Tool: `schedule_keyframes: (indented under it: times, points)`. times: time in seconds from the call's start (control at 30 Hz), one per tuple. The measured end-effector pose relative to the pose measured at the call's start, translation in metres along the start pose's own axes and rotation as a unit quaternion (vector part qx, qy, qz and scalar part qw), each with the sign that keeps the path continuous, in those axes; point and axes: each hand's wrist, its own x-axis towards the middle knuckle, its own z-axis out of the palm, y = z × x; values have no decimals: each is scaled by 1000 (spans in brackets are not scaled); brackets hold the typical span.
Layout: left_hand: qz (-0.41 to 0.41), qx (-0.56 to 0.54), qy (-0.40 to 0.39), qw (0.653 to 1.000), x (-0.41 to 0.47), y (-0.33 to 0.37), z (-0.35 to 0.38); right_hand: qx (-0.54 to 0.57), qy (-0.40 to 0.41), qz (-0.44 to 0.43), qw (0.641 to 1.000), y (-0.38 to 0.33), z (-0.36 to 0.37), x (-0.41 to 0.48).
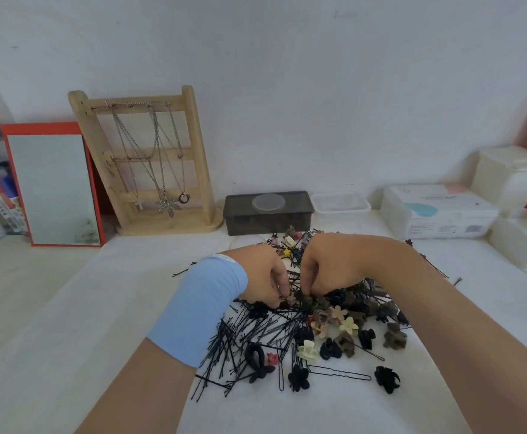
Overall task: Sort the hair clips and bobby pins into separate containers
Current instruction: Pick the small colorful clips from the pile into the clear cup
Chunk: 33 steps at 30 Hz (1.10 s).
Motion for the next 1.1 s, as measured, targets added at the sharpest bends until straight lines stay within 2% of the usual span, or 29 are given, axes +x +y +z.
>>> schedule_keyframes:
  times: [0.23, 0.47, 0.6, 0.77, 0.87, 0.93, 1.03, 1.1]
  points:
    - [-12, 38, 10, 999, 6, 8, 5, -26, 2, 3, 1000, -11, 7, 3]
    - [-7, 5, 37, 999, -7, 0, -10, -113, 20, 26, 993, -20, 11, 0]
    - [-6, -88, 116, 989, -13, -11, -27, -12, 28, 17, 999, -12, 3, -2]
    - [-19, -96, 259, 961, -6, -42, -32, 66, 127, 2, 990, 5, 0, 5]
    - [-12, -75, 276, 958, 5, -56, -22, 122, 189, 1, 974, 3, -3, 13]
    - [5, -82, 281, 956, 12, -63, -15, 151, 194, 0, 969, -3, -5, 19]
    - [28, -132, 280, 951, 14, -73, -11, 127, 168, -1, 978, -10, -12, 28]
    - [29, -165, 282, 945, 13, -76, -13, 110, 187, -4, 976, -14, -20, 37]
